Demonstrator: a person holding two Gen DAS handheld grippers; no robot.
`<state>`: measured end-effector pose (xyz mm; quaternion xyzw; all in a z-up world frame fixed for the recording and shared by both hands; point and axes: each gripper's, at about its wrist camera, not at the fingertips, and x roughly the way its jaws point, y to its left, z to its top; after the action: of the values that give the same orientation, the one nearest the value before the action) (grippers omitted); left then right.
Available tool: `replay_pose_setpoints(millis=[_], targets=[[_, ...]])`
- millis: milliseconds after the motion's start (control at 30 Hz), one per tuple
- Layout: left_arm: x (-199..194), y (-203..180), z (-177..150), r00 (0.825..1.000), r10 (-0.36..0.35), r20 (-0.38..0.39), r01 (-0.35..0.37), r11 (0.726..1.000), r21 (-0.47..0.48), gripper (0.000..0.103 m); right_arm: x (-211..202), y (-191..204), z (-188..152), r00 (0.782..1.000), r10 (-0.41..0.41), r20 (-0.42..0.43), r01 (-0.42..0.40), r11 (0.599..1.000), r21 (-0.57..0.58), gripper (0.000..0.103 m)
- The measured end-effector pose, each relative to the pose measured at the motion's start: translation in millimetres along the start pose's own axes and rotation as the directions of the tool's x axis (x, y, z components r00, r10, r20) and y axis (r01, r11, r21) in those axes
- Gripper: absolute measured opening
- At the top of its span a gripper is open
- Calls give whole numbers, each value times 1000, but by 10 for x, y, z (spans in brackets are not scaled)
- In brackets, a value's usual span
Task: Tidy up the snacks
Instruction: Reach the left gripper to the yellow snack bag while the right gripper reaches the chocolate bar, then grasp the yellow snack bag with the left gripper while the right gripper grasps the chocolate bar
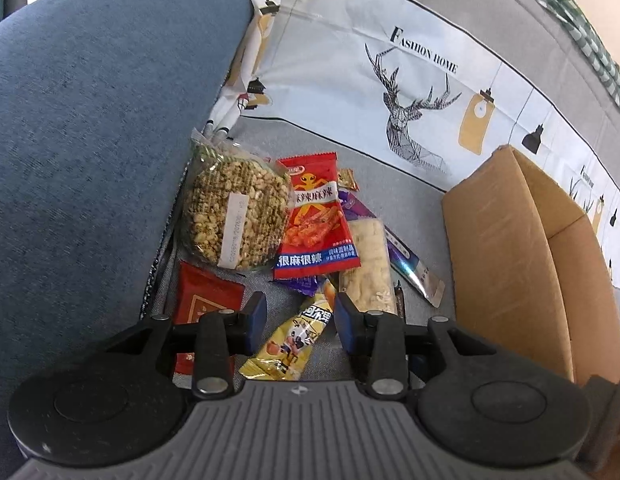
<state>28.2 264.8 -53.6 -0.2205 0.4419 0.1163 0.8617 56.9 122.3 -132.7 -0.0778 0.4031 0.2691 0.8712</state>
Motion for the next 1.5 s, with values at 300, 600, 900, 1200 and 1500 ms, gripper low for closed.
replay_pose_setpoints(millis=[300,600,900,1200,1500], targets=[[75,39,-14,1000,-6,-25,6,1000,-7,48,-377,-106,-148,999,-21,-37,23,998,52,41],[226,-54,-93,997,21,-76,-16,998,61,55,-334,-110,-211,998,-51,-20,52,999,16,70],[535,-133,-206,990,52,-133,-39,994,101,55,-205,-162,-225,998,-25,-65,29,998,52,67],[378,-192,-167,994,7,-107,5,993,116,16,-228,-197,-179,999,13,-37,-9,996,87,41],[273,-199,-158,993,17,-118,-5,995,101,17,-298,-181,-133,1000,-2,7,1,997,77,41]])
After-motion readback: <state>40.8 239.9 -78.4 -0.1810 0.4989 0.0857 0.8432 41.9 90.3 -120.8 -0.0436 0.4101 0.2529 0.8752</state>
